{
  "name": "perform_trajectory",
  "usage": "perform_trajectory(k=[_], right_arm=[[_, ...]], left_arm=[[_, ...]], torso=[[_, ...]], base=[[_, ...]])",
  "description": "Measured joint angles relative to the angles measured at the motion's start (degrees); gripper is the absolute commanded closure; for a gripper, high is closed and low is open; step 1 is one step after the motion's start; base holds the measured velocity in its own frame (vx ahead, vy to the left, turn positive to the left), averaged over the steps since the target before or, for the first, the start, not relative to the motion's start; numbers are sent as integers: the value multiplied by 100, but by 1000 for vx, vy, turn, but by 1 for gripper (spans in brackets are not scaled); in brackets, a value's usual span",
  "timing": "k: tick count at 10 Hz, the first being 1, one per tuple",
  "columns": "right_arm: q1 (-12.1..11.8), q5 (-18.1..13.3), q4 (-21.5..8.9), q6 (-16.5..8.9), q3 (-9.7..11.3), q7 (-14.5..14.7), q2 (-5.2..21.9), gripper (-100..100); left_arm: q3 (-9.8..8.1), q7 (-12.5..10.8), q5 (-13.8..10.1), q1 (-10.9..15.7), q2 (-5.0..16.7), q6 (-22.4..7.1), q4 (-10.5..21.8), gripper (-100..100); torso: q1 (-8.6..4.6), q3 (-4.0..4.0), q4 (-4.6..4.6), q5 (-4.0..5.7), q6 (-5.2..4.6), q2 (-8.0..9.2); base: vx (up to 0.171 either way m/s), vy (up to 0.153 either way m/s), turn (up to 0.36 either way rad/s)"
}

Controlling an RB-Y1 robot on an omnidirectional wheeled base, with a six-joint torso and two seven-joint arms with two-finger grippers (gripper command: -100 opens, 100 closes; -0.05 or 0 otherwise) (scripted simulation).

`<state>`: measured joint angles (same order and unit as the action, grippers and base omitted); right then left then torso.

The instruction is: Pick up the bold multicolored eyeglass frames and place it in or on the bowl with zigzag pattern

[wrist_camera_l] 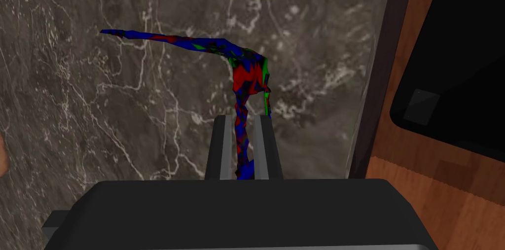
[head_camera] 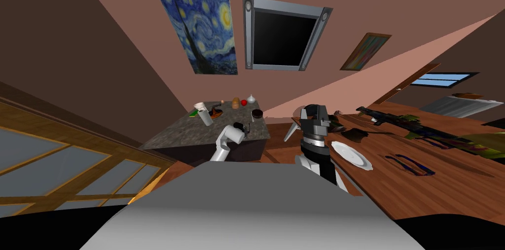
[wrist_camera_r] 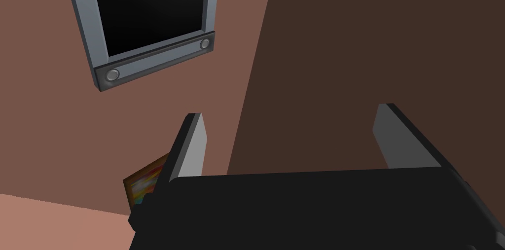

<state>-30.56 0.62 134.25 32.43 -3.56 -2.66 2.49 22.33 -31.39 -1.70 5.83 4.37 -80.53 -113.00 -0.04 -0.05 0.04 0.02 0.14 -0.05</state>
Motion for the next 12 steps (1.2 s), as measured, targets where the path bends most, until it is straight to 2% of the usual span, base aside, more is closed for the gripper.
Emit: perform_trajectory(k=[1, 5, 6, 7, 10, 12], right_arm=[[0, 0, 0, 0, 0, 0, 0, 0], [0, 0, 0, 0, 0, 0, 0, 0], [0, 0, 0, 0, 0, 0, 0, 0], [0, 0, 0, 0, 0, 0, 0, 0], [1, 0, 0, 0, 1, 0, -1, 0], [1, 0, 0, 0, 1, 0, -1, 0]], left_arm=[[0, 0, 0, 0, 0, 0, 0, 100], [191, -88, 10, -102, 77, -342, -461, 100], [197, -94, 11, -104, 78, -365, -476, 0], [196, -94, 11, -104, 78, -363, -474, 100], [83, 52, -3, 247, 212, -257, -230, 100], [-49, 215, -46, 590, 311, -156, 81, 100]], torso=[[0, 0, 0, 0, 0, 0], [2, 3, -3, 1, -2, 3], [0, 2, -2, 1, -4, 2], [-1, 2, -2, 1, -4, 3], [-26, 22, -11, 7, -10, 34], [-34, 24, -12, 10, -12, 38]], base=[[6, 3, 83], [8, 5, 52], [0, 0, 0], [-46, -25, -30], [-88, -59, -33], [-102, -74, -50]])
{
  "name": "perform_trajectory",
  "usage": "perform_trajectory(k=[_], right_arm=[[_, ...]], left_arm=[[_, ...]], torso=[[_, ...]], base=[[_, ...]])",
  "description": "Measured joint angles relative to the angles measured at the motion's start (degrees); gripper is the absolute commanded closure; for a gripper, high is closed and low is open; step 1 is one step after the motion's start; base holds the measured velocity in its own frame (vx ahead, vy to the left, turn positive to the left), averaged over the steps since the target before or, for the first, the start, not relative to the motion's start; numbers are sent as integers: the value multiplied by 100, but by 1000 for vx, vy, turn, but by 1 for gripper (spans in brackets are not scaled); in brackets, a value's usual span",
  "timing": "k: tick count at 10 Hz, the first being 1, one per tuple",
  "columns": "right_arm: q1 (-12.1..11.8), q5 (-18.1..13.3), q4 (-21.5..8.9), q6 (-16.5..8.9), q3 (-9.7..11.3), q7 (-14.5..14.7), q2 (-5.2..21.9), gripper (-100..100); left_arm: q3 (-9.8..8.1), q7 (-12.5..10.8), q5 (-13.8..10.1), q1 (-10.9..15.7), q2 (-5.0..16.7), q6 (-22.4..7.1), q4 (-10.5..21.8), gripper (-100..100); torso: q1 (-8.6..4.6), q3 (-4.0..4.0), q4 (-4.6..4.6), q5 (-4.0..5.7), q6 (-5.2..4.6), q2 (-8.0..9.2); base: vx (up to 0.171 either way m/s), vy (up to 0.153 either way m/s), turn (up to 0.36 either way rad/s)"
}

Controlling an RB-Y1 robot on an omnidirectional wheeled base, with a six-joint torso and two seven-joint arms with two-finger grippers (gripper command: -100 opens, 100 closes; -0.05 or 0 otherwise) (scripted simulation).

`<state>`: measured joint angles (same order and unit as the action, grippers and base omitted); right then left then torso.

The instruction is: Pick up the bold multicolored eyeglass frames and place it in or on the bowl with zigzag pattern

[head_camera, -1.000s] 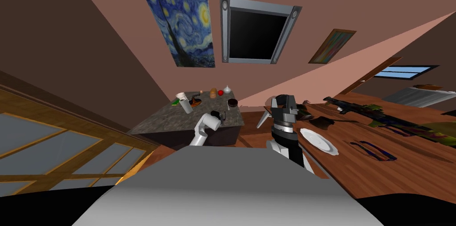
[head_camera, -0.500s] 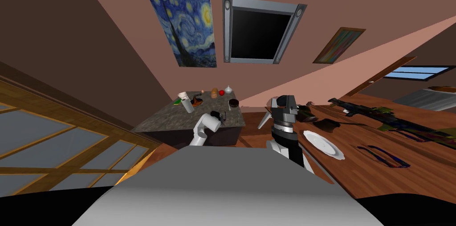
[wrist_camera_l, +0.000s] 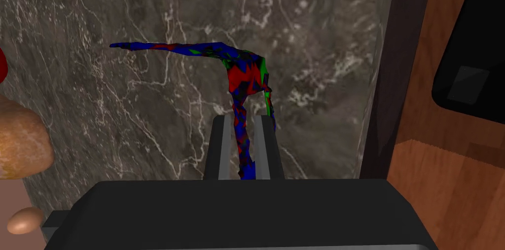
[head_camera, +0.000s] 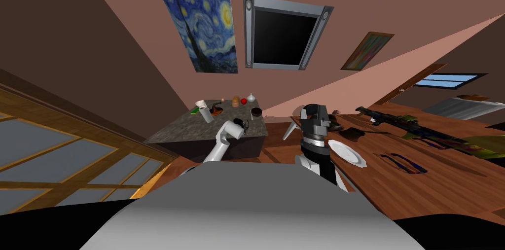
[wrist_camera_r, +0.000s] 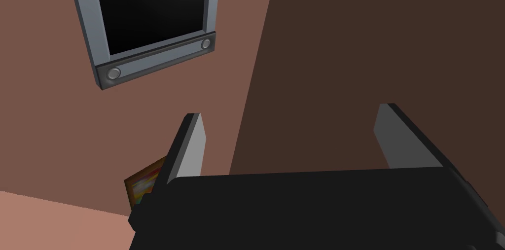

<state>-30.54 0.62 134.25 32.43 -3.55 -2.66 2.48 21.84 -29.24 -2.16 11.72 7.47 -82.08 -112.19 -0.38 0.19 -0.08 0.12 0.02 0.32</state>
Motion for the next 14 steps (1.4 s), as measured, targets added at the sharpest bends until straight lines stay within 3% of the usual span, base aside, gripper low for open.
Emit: perform_trajectory(k=[7, 14], right_arm=[[-1, 0, 0, 0, 0, 0, 0, 0], [-1, 0, 0, 0, 0, 0, 0, 0]], left_arm=[[-304, 510, -55, 897, 271, 257, 785, 100], [-682, 1068, -149, 2022, 562, 591, 1934, 100]], torso=[[7, -1, 0, 1, -3, -5], [-3, 1, -2, 5, -8, -1]], base=[[-81, -53, -28], [-81, -70, -48]])
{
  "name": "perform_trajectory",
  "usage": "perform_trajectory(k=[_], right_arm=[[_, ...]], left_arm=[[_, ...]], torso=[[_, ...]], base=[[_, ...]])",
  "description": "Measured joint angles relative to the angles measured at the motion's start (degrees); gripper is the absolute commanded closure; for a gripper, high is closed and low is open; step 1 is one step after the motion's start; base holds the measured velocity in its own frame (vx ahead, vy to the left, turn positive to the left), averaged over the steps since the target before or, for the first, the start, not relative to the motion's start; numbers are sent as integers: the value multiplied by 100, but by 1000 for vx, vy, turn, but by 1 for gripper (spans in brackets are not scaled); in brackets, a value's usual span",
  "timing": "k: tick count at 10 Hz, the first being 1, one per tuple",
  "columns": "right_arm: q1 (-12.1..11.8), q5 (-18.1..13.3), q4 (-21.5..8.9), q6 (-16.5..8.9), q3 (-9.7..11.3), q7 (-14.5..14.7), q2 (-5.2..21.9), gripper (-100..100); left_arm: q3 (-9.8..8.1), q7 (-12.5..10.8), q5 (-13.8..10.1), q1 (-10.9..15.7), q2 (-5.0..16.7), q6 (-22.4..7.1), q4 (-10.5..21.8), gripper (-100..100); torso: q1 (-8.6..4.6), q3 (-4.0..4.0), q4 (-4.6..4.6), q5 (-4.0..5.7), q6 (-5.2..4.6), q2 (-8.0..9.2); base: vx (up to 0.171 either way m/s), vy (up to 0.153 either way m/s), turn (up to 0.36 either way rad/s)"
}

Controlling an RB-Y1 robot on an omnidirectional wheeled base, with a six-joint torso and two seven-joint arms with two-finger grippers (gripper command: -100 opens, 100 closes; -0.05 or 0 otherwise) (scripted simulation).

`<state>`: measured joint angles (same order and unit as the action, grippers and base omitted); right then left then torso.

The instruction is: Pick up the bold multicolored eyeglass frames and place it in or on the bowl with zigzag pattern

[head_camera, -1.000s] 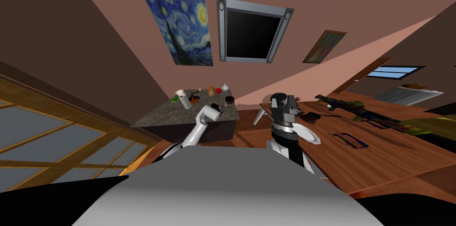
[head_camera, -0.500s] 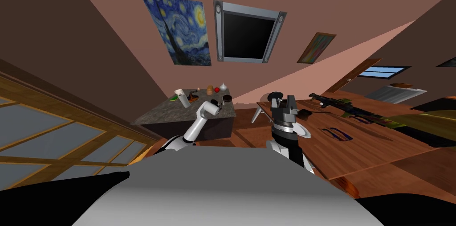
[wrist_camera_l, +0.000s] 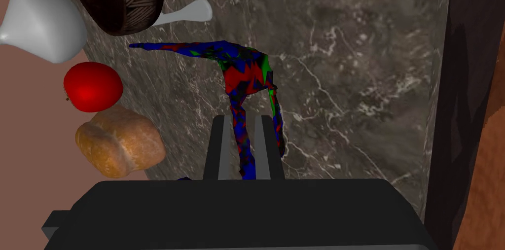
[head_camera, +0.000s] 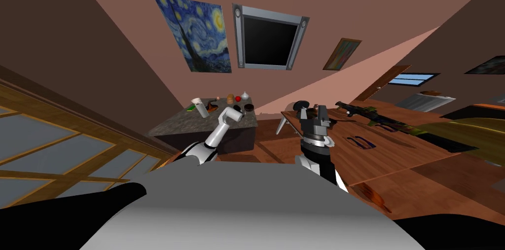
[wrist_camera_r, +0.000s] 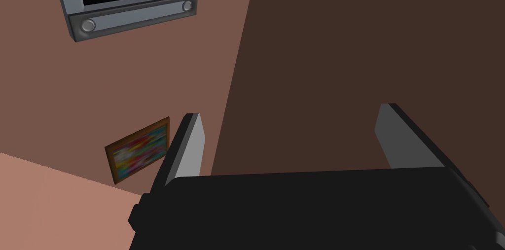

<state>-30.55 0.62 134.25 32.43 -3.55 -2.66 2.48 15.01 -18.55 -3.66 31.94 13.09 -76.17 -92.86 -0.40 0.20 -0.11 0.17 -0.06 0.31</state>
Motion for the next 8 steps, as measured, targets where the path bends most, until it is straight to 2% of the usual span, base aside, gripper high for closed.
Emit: perform_trajectory(k=[1, 4, 8], right_arm=[[0, 0, 0, 0, 0, 0, 0, 0], [-1, 0, 0, 0, 0, 0, 0, 0], [-1, 0, 0, 0, 0, 0, 0, 0]], left_arm=[[-90, 104, -45, 149, 77, 55, 177, 100], [-205, 237, -65, 557, 135, 111, 554, 100], [-486, 459, -214, 1221, 294, 234, 1239, 100]], torso=[[-2, 2, 0, 1, 1, 3], [4, -4, 1, 0, 0, -8], [4, -7, 0, 1, -1, -15]], base=[[-54, -62, -12], [-38, -54, -40], [-26, -48, -48]])
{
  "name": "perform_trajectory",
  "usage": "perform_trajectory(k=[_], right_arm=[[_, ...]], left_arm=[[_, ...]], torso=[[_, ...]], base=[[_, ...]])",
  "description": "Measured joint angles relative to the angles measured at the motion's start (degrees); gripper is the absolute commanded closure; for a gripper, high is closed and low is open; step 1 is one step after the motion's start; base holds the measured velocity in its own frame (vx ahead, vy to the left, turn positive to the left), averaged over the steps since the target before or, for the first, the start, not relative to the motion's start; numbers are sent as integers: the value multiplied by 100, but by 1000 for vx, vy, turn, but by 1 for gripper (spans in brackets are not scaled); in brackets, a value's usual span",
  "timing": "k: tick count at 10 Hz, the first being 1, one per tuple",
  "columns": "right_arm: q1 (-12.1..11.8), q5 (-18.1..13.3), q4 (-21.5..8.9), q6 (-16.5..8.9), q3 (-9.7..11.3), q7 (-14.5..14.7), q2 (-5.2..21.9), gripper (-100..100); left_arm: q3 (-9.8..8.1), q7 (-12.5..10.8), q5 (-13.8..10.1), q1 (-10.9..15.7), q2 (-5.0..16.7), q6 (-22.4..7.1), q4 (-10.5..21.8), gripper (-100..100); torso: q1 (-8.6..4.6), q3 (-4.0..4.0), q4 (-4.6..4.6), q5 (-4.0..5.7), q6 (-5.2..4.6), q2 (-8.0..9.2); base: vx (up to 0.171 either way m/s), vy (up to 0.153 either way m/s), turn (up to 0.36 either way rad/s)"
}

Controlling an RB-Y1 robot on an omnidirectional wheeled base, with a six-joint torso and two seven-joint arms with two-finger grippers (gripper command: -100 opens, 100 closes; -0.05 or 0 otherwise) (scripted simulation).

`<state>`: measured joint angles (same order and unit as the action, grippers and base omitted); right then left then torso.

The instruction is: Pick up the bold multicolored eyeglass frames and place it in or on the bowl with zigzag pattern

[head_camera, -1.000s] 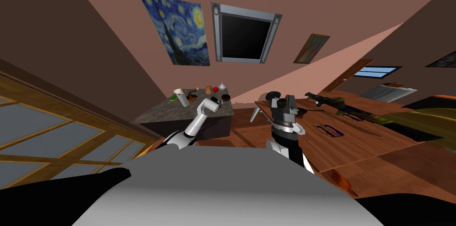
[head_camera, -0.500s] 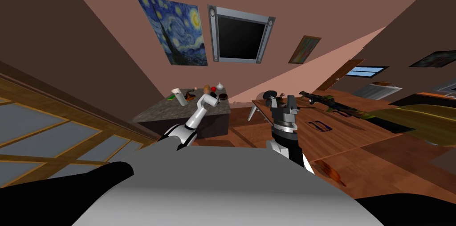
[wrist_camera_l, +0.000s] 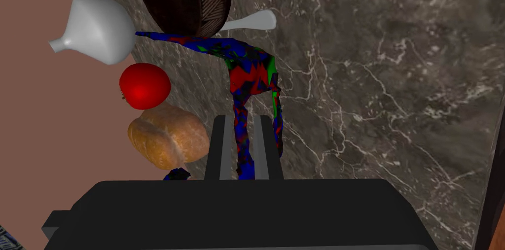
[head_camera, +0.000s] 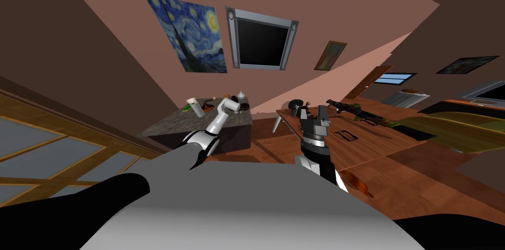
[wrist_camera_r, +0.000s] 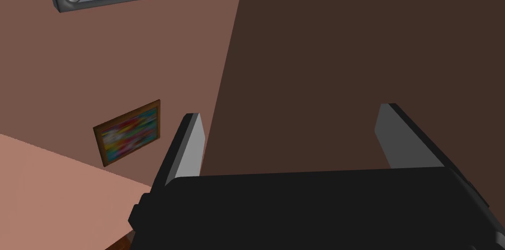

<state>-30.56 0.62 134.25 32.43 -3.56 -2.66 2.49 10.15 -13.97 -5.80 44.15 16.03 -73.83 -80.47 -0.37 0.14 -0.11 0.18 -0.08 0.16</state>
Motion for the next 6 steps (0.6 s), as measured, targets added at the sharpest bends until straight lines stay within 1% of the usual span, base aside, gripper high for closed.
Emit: perform_trajectory(k=[3, 4, 6], right_arm=[[0, 0, 0, 0, 0, 0, 0, 0], [0, 0, 0, 0, 0, 0, 0, 0], [0, 0, 0, 0, 0, 0, 0, 0]], left_arm=[[-128, 79, -57, 262, 68, 73, 360, 100], [-182, 92, -74, 423, 78, 111, 542, 100], [-287, 134, -136, 628, 130, 176, 839, 100]], torso=[[13, -6, 6, -5, 4, -6], [10, -4, 2, -3, 0, -7], [12, -6, 4, -4, 2, -9]], base=[[-6, -30, -43], [0, -24, -37], [5, -27, -42]])
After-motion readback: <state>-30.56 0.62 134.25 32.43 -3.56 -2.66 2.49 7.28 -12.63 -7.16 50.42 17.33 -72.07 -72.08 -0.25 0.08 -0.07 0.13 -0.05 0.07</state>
